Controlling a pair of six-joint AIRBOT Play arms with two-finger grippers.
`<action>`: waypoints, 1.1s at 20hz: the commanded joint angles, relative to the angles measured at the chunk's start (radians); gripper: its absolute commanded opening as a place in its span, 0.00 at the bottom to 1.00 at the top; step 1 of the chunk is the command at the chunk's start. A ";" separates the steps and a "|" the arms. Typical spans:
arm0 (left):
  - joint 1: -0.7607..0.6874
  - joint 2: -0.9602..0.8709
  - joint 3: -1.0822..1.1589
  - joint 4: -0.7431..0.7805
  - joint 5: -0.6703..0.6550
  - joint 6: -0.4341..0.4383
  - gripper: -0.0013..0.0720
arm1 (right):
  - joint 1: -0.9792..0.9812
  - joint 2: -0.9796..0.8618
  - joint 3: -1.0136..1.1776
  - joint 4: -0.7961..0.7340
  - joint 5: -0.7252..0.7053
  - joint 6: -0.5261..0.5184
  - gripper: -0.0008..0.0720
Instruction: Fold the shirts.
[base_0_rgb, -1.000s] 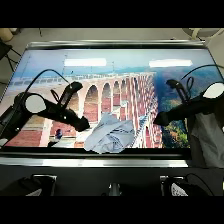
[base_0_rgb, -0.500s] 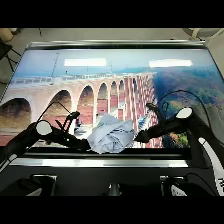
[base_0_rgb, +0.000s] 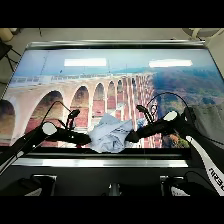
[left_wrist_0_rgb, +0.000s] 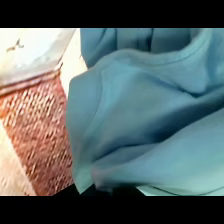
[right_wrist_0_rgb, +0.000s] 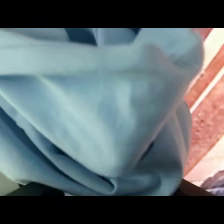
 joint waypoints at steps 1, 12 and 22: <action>0.002 -0.001 0.000 -0.063 0.038 0.055 0.06 | 0.004 -0.030 0.000 0.093 -0.020 -0.071 0.35; 0.180 0.277 0.720 -0.013 0.030 0.135 0.06 | -0.117 0.248 0.790 -0.074 0.104 -0.084 0.04; 0.222 0.435 0.954 0.127 0.077 0.044 0.06 | -0.116 0.452 1.112 -0.265 0.164 0.051 0.04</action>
